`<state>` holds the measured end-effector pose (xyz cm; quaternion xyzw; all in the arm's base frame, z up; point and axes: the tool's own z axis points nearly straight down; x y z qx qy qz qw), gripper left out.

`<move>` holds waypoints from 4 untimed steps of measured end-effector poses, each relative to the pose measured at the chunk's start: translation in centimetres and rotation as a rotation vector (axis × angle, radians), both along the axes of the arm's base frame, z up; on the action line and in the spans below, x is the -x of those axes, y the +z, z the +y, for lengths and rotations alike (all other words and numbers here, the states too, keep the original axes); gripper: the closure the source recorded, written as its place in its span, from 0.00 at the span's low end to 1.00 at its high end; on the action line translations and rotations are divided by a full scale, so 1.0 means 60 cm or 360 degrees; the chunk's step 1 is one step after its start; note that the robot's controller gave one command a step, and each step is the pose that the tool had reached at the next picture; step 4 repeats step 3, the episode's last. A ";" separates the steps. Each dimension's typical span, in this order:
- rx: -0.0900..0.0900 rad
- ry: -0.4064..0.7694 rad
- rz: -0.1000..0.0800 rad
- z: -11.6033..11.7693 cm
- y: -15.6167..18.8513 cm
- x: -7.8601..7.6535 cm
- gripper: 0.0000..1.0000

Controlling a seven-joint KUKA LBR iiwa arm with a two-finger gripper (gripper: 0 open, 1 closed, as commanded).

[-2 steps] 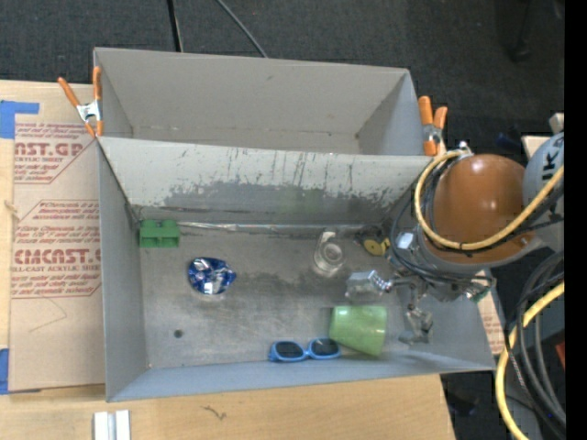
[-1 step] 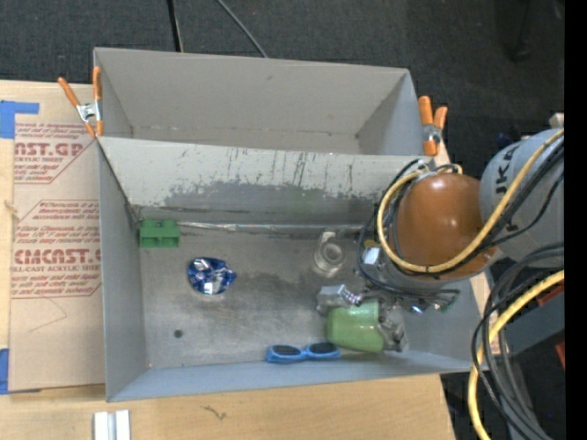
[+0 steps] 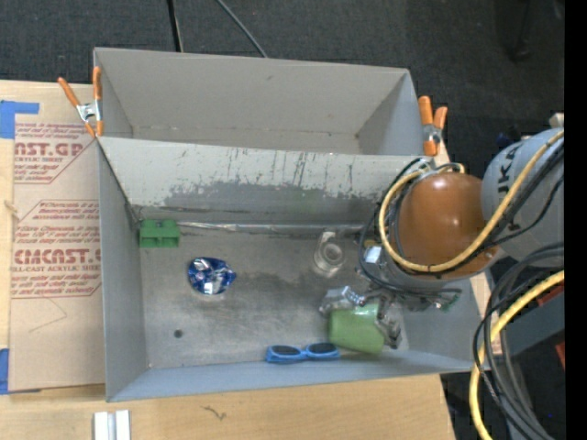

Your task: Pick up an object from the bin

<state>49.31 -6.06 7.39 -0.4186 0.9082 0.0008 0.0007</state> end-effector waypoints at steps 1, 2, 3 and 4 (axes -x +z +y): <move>0.0000 0.0045 -0.0005 0.026 0.063 -0.006 1.00; 0.0002 -0.0013 -0.0013 0.035 0.197 -0.007 1.00; 0.0002 -0.0578 -0.0010 -0.053 0.325 -0.026 1.00; 0.0002 -0.0578 -0.0010 -0.053 0.325 -0.026 1.00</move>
Offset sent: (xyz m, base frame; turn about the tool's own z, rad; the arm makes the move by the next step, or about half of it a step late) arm 0.0026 0.0140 0.0364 -0.0280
